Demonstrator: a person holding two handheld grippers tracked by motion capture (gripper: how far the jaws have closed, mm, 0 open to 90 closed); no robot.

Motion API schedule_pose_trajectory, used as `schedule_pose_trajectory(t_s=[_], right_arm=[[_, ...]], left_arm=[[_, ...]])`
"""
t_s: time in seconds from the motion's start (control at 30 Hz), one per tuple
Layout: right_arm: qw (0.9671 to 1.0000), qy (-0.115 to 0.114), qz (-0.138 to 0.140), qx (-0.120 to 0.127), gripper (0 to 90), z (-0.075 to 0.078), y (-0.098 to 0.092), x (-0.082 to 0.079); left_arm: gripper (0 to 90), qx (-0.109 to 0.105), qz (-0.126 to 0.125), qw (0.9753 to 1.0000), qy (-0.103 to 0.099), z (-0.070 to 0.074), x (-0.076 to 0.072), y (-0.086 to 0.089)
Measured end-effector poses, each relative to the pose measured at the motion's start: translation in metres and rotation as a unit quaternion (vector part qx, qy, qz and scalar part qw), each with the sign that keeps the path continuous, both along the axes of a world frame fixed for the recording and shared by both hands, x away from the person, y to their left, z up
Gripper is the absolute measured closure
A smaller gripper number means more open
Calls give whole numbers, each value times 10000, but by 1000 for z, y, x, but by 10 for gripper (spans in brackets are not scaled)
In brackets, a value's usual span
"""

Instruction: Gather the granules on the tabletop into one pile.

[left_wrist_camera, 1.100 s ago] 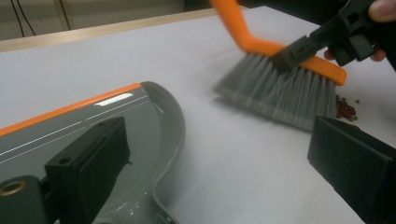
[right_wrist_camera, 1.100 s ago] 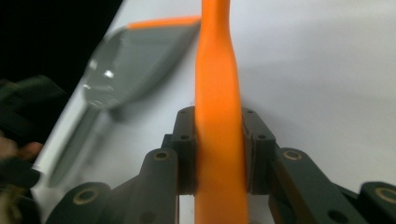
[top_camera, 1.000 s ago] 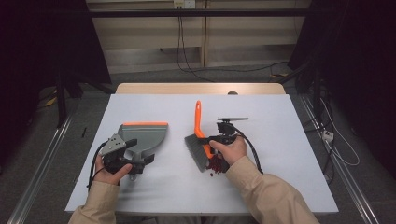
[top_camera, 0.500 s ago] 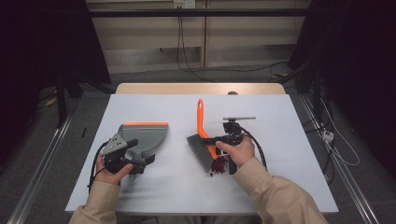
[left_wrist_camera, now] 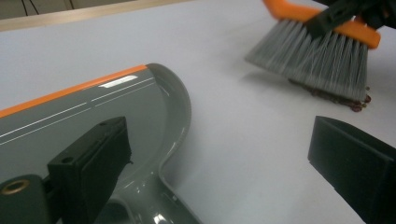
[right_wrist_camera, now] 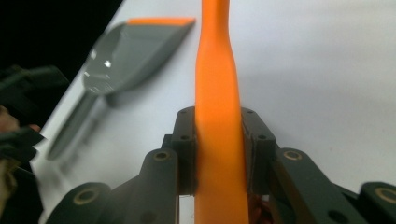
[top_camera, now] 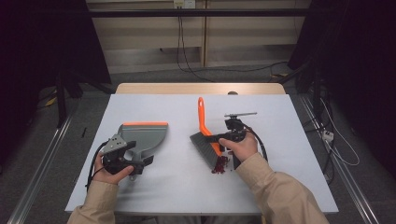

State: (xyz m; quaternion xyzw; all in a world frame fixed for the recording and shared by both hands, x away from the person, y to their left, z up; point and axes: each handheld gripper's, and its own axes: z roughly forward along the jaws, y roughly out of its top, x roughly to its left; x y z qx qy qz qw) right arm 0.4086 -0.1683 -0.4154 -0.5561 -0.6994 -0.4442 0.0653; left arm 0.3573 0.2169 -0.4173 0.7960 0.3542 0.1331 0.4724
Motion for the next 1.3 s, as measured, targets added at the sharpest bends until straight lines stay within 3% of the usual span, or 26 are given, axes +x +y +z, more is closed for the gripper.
schedule_pose_trajectory(t_s=[0.07,0.3,0.4,0.87,0.97,1.17,1.3], right_arm=[[10000,-93,2,6,712,5,-3,2],[9990,-302,-63,-327,712,14,-17,5],[9987,-322,-116,-370,712,16,-24,6],[9961,-575,-106,-666,712,18,-38,5],[9958,-598,-123,-687,712,16,-41,4],[9944,-698,-116,-780,712,16,-50,3],[9928,-742,-81,-933,712,16,-56,3]], left_arm=[[56,17,40,10000,47,0,-1,0],[89,338,203,9989,238,-1,-6,7],[98,346,347,9982,360,-4,-7,12],[147,781,762,9917,674,-15,-7,20],[152,767,925,9897,774,-18,-5,24],[245,750,1027,9887,800,-16,-1,35],[373,829,887,9892,817,-15,7,37]])
